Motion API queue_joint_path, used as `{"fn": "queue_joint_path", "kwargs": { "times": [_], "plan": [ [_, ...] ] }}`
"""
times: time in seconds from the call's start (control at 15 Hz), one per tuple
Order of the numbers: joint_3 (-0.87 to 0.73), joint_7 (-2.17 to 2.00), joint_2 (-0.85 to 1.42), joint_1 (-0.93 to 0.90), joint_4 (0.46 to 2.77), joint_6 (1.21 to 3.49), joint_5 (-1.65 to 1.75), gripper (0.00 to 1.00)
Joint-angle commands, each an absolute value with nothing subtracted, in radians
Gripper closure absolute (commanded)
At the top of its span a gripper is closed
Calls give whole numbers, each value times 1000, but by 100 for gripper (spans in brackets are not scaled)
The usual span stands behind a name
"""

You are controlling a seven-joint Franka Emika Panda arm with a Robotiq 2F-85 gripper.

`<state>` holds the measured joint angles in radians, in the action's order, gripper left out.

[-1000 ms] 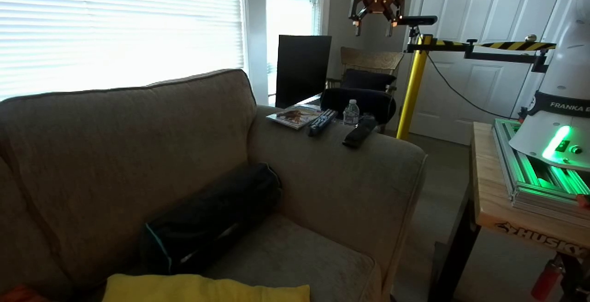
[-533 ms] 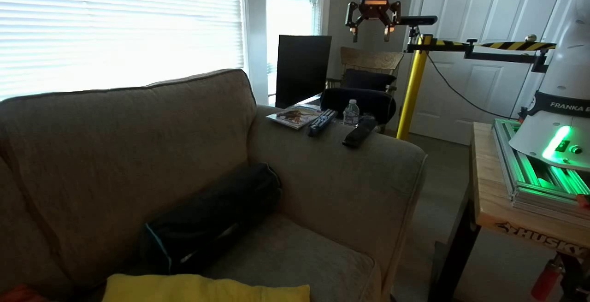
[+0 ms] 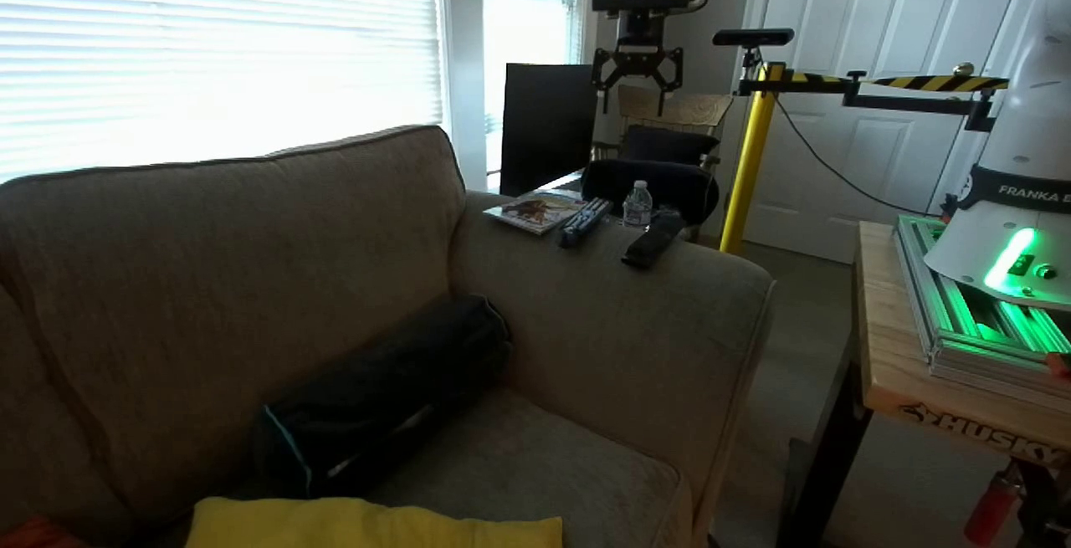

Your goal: Put the black remote on the black chair

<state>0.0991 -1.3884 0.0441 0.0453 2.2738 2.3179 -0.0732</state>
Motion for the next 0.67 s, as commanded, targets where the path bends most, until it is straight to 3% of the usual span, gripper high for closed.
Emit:
{"fn": "queue_joint_path", "kwargs": {
  "times": [0.0, 0.27, 0.6],
  "plan": [
    [60, -1601, 207, -10, 2173, 2435, -61, 0],
    [-36, -1835, 359, -86, 2093, 2576, 36, 0],
    [-141, -1913, 456, -159, 2015, 2464, 156, 0]
  ]
}}
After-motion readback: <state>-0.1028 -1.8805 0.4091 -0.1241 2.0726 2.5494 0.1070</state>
